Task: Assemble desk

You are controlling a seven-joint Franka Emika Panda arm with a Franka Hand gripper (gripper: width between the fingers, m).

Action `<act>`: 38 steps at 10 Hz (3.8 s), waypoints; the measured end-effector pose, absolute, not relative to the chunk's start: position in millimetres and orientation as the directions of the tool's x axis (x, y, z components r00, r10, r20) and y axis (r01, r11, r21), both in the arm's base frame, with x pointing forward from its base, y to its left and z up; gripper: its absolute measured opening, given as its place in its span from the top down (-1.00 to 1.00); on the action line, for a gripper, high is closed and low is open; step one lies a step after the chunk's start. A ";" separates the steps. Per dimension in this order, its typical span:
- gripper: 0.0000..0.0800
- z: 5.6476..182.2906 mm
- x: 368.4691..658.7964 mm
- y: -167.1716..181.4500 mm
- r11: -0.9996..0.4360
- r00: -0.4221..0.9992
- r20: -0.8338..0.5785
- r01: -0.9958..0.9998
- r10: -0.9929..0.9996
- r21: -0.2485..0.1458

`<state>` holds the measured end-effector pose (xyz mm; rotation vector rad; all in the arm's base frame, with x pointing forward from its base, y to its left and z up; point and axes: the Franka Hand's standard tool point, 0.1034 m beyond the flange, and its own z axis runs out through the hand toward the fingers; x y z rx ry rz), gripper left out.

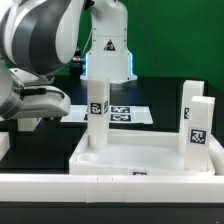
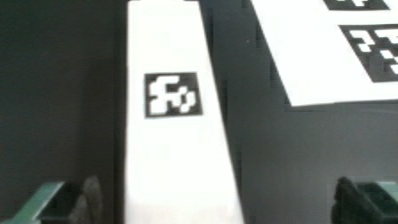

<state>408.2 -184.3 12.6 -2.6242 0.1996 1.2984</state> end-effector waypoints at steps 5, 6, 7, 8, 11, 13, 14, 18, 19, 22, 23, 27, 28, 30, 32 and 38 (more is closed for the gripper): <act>0.28 12.9 408.0 -186.2 -0.970 0.604 -0.797 -0.209 -0.031 -0.121; 0.28 13.0 408.0 -186.3 -0.970 0.603 -0.797 -0.209 -0.031 -0.121; 0.28 13.0 408.0 -186.3 -0.970 0.603 -0.797 -0.209 -0.031 -0.121; 0.28 13.0 408.0 -186.4 -0.970 0.603 -0.797 -0.209 -0.031 -0.121; 0.28 13.0 408.0 -186.4 -0.970 0.603 -0.797 -0.209 -0.031 -0.121; 0.28 45.1 417.1 -179.9 -0.956 0.572 -0.819 -0.264 -0.046 -0.131; 0.28 68.9 429.0 -180.1 -0.947 0.594 -0.801 -0.294 -0.075 -0.129; 0.27 67.8 438.5 -187.5 -0.954 0.682 -0.723 -0.277 -0.111 -0.115; 0.27 70.6 444.3 -186.3 -0.957 0.733 -0.667 -0.269 -0.132 -0.107; 0.27 146.9 517.3 -158.9 -0.967 0.872 -0.459 -0.238 -0.169 -0.096; 0.27 167.9 540.3 -162.1 -0.975 0.932 -0.323 -0.203 -0.163 -0.092; 0.27 144.9 516.6 -171.0 -0.968 0.968 -0.114 -0.233 -0.222 -0.090; 0.27 157.7 527.6 -165.1 -0.969 0.972 -0.067 -0.229 -0.224 -0.091; 0.27 200.8 562.8 -154.8 -0.961 0.961 0.086 -0.254 -0.264 -0.114; 0.27 211.3 566.9 -127.4 -0.947 0.923 0.215 -0.297 -0.318 -0.125; 0.27 196.7 587.9 -115.2 -0.969 0.890 0.394 -0.249 -0.228 0.001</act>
Offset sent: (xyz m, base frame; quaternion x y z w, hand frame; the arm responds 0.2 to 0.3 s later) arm 0.0000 0.0000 0.0000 0.0000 0.0000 0.0000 1.0000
